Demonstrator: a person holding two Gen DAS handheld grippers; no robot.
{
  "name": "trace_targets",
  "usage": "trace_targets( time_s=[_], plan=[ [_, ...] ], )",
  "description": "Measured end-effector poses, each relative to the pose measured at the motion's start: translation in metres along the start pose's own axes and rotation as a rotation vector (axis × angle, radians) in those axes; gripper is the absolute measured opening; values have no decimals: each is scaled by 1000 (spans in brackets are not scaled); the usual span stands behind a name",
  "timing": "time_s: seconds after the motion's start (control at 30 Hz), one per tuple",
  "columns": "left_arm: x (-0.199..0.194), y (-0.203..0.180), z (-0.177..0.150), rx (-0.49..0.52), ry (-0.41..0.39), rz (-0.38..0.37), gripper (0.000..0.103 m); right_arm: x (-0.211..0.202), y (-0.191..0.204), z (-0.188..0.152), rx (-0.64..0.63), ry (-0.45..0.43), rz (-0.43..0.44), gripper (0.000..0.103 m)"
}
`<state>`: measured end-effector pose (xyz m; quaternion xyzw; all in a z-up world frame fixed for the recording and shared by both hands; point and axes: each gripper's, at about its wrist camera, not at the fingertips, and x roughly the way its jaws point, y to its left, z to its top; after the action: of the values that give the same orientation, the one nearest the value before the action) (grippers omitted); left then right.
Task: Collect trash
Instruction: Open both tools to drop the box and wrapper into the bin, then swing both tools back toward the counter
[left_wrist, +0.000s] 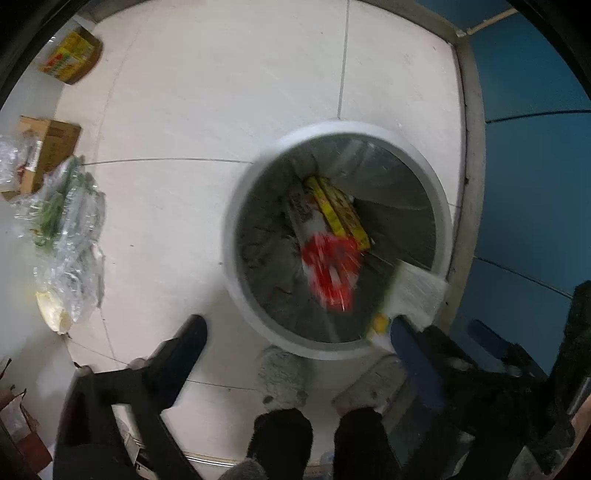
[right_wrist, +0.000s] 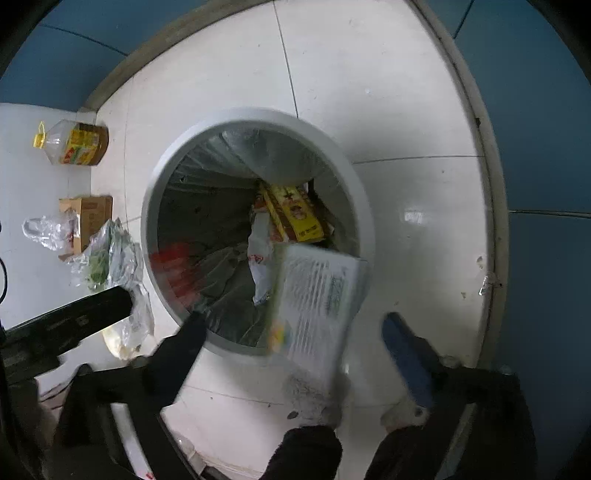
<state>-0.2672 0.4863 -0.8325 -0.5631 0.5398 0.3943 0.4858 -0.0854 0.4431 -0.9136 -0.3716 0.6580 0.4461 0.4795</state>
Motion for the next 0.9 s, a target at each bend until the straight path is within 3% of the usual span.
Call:
trace_targets(
  time_s=[0.07,0.17,0.33,0.6,0.9],
  plan=[
    [-16,5,-4,-9,-22,21,102,-17,1,-5,-3,-28,-32,103],
    [-59,6,-22,10,-113,111,102,-53,8,-15,-9,-70,-73,103],
    [-159,0,-69,29,-284,219,102,-152,32,-50,-39,-144,-126,103],
    [-315,-33,-162,69,-455,219,102,-325,62,-125,-100,-263,-106,103],
    [-423,-61,-251,94,-516,193,102,-479,78,-211,-148,-376,-84,103]
  ],
)
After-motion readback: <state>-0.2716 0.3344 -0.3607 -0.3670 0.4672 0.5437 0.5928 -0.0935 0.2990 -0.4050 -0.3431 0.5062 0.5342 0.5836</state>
